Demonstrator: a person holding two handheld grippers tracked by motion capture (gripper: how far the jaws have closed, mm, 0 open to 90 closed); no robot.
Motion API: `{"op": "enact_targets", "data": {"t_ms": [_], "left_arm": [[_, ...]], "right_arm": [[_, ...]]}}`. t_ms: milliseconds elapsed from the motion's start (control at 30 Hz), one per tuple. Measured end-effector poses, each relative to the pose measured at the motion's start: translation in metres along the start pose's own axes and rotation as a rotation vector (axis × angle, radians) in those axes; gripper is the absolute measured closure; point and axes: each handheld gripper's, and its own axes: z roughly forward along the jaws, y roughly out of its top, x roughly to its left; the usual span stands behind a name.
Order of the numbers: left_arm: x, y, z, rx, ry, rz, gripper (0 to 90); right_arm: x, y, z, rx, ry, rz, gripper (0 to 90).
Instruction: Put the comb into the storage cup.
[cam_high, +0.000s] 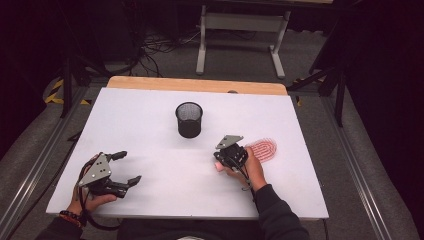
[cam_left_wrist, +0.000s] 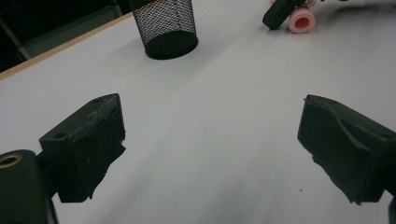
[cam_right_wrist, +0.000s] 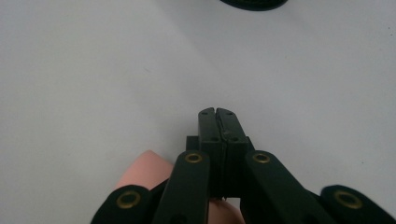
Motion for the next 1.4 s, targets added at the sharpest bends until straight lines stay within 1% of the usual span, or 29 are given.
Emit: {"op": "enact_targets", "data": {"t_ms": [200, 300, 400, 433, 567, 667, 900, 1000, 1167, 1400], "left_arm": [[0.0, 0.0, -0.001, -0.004, 0.003, -0.005, 8.2], [0.0, 0.0, -0.002, 0.001, 0.002, 0.003, 8.2], [0.0, 0.0, -0.002, -0.002, 0.002, 0.0, 8.2], [0.0, 0.0, -0.002, 0.0, 0.002, 0.0, 8.2], [0.0, 0.0, -0.002, 0.002, 0.001, 0.004, 8.1], [0.001, 0.0, -0.002, 0.003, 0.002, 0.004, 8.1], [0.0, 0.0, -0.002, 0.004, 0.0, 0.004, 8.2], [0.001, 0.0, -0.002, 0.006, -0.002, 0.003, 8.2], [0.0, 0.0, -0.002, 0.009, -0.004, 0.005, 8.2], [0.0, 0.0, -0.001, 0.015, -0.009, 0.006, 8.2]], "right_arm": [[0.001, -0.004, -0.006, 0.017, 0.021, -0.021, 90.0], [0.002, -0.006, -0.009, 0.025, 0.031, -0.036, 90.0], [0.002, -0.008, -0.012, 0.031, 0.046, -0.047, 90.0], [0.003, -0.009, -0.013, 0.033, 0.047, -0.044, 90.0], [0.004, -0.012, -0.017, 0.042, 0.049, -0.066, 90.0], [0.005, -0.015, -0.02, 0.047, 0.054, -0.069, 90.0], [0.004, -0.023, -0.027, 0.045, 0.063, -0.066, 90.0], [0.004, -0.026, -0.03, 0.046, 0.061, -0.077, 89.9], [0.003, -0.03, -0.034, 0.051, 0.065, -0.079, 89.9], [0.002, -0.037, -0.041, 0.055, 0.064, -0.095, 89.8]]}}
